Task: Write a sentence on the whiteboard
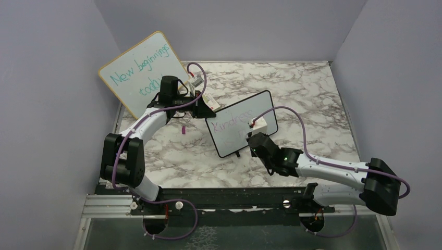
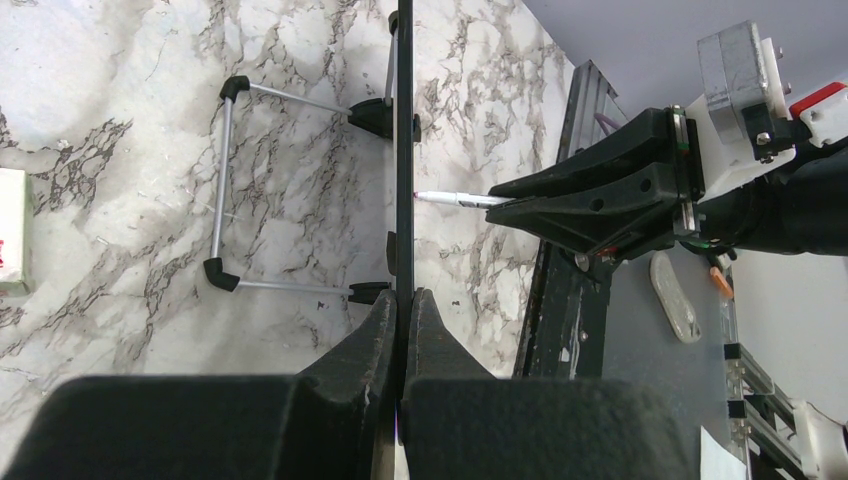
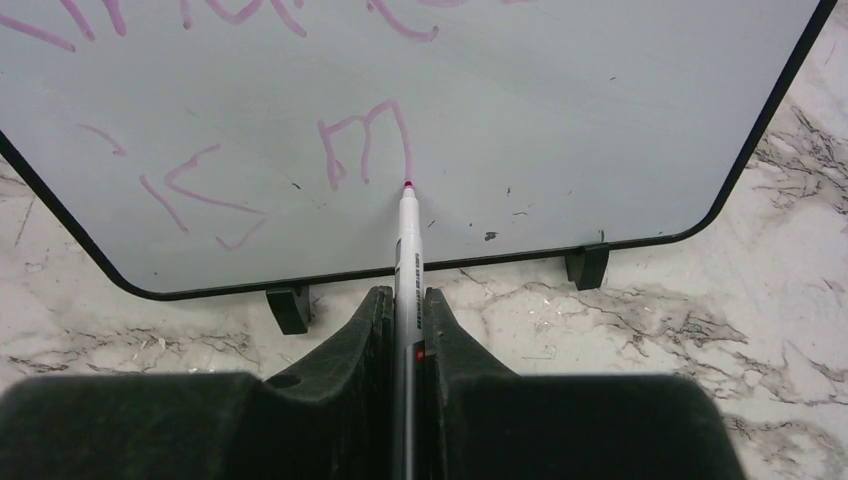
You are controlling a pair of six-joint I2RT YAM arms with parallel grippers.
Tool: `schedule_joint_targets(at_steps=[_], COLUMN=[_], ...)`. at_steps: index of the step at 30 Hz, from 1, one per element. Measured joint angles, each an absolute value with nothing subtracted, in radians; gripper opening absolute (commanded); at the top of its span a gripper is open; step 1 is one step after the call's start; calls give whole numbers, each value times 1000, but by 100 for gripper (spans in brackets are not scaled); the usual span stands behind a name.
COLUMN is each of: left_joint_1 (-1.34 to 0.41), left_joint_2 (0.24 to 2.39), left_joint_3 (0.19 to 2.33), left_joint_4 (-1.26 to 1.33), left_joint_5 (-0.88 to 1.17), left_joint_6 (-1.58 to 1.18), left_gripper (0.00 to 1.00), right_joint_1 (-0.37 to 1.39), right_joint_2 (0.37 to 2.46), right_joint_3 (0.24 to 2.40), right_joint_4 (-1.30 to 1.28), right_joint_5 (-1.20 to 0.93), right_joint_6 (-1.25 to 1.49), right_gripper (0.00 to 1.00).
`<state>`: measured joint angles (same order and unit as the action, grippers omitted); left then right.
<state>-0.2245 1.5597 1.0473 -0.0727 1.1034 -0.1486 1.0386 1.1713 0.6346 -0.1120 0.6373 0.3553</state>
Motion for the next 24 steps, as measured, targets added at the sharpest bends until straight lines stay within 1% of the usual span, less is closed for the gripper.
schedule_joint_targets(at_steps=[7,15,24], left_joint_1=[-224,-224,-224], left_joint_2=[1560,1560,1560], left_joint_3=[1047,1048,1047], left_joint_4=[-73,-73,-73], left_joint_5=[1105,1105,1105], left_joint_6=[-149,-149,-149], left_gripper=[0,0,0], right_joint_1=[1039,1027,992], right_joint_2=[1152,1035,1061], right_joint_3=[632,622,618], right_joint_4=[-129,-117,-82], right_joint_5=[630,643,645], right_joint_6=[355,322,290], right_gripper=[0,0,0])
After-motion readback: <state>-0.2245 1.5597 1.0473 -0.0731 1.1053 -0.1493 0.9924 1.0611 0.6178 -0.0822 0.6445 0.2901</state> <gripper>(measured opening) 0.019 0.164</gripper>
